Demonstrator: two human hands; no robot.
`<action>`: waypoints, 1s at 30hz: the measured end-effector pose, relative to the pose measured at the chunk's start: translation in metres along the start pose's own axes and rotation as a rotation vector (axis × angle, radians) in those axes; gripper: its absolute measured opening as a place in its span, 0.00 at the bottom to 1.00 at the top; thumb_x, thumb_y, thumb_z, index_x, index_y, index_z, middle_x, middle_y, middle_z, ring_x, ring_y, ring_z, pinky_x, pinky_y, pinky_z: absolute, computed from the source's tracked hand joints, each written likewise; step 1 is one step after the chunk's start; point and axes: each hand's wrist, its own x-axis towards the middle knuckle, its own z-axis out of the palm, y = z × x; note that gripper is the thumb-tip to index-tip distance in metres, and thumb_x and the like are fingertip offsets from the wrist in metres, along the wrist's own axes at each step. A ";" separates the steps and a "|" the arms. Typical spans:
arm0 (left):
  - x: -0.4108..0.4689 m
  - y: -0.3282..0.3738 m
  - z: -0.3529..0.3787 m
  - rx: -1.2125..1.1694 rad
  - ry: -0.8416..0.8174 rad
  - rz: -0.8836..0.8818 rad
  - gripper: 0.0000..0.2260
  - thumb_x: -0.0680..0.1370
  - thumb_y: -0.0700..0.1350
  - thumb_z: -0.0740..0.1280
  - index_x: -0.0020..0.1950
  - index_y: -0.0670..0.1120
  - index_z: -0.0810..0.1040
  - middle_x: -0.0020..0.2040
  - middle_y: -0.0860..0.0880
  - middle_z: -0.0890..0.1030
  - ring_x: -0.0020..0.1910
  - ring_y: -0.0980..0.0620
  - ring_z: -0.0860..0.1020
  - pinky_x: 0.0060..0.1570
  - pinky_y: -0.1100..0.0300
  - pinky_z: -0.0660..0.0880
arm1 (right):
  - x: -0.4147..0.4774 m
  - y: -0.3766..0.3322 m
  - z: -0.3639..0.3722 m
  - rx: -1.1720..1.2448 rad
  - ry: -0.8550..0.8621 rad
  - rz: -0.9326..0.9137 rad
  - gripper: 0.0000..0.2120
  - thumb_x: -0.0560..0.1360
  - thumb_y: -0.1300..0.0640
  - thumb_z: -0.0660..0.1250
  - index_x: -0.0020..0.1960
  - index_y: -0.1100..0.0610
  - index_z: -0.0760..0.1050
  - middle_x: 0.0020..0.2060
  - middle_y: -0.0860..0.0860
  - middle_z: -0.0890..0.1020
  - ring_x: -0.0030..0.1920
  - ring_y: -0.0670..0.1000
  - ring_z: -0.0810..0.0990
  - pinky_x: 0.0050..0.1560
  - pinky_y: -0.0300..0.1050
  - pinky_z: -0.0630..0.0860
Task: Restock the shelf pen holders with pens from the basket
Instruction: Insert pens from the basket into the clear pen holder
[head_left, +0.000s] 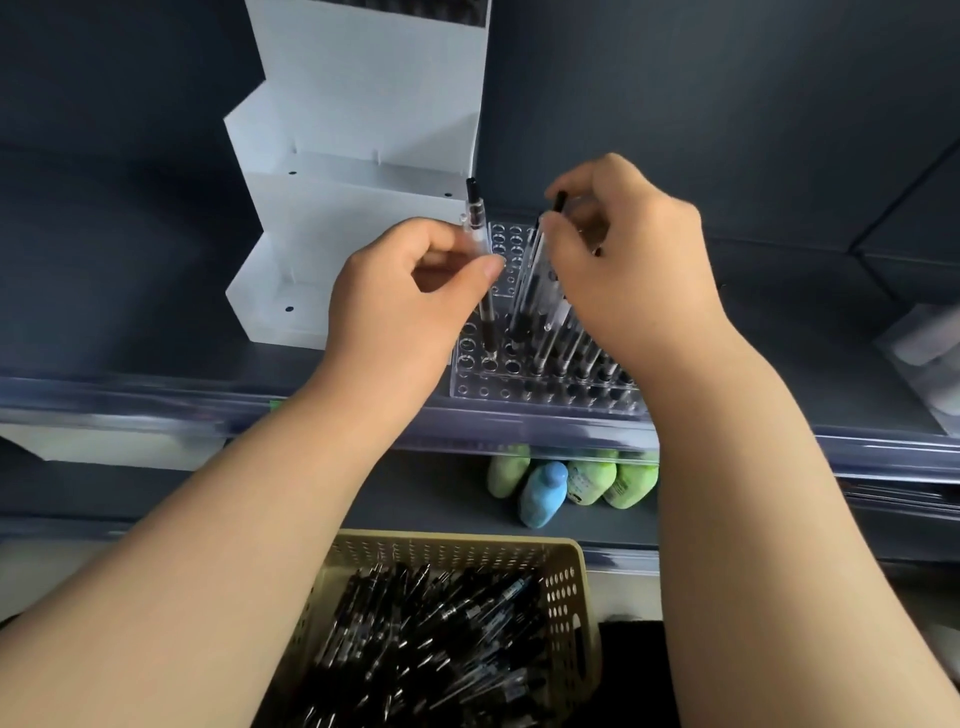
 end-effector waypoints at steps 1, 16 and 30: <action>0.000 0.000 0.001 0.003 -0.003 0.005 0.05 0.74 0.45 0.71 0.42 0.55 0.77 0.39 0.59 0.81 0.39 0.65 0.78 0.46 0.66 0.78 | 0.000 0.000 0.000 -0.004 0.001 -0.005 0.09 0.76 0.56 0.63 0.56 0.53 0.75 0.40 0.43 0.78 0.42 0.48 0.78 0.47 0.46 0.76; -0.003 -0.005 0.008 0.074 -0.031 0.030 0.06 0.72 0.46 0.72 0.41 0.56 0.77 0.36 0.61 0.79 0.37 0.65 0.78 0.44 0.69 0.76 | 0.002 0.013 0.013 -0.201 0.097 -0.260 0.09 0.72 0.56 0.65 0.49 0.51 0.83 0.46 0.51 0.81 0.49 0.57 0.76 0.49 0.45 0.68; -0.004 -0.006 0.015 0.114 -0.008 0.060 0.05 0.73 0.45 0.71 0.48 0.49 0.82 0.39 0.60 0.81 0.39 0.62 0.79 0.46 0.69 0.75 | 0.004 0.016 0.017 -0.214 0.165 -0.259 0.11 0.71 0.62 0.64 0.47 0.54 0.84 0.43 0.52 0.84 0.47 0.60 0.77 0.46 0.56 0.74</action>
